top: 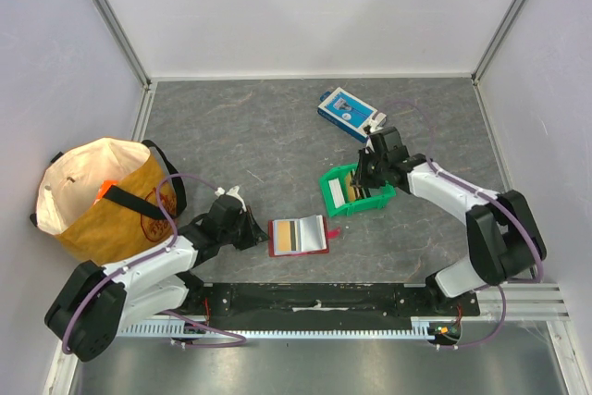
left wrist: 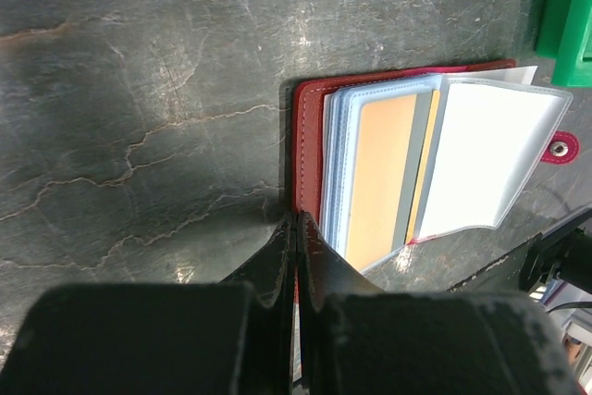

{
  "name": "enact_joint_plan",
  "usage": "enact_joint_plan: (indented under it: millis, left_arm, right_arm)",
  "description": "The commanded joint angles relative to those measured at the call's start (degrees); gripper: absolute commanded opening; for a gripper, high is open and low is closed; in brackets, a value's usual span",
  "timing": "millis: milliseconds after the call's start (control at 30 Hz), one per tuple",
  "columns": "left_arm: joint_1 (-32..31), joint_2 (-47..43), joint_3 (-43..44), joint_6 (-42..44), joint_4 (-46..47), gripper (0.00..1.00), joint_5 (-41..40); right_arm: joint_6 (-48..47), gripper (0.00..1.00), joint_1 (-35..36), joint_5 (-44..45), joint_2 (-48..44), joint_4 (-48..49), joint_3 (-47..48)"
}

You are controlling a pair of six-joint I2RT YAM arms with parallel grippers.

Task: Put the credit cards into the card holder
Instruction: Pick up the credit card from the storage box.

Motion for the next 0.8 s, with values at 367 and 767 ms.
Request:
enact_joint_plan:
  millis: [367, 767]
  left_arm:
    - [-0.2, -3.8, 1.9, 1.8, -2.1, 0.20, -1.1]
    - [-0.2, -10.5, -1.0, 0.1, -4.2, 0.43, -1.0]
  right_arm:
    - [3.0, 0.00, 9.2, 14.1, -16.3, -8.8, 5.9]
    - [19.0, 0.00, 28.1, 15.0, -11.1, 7.0, -3.0]
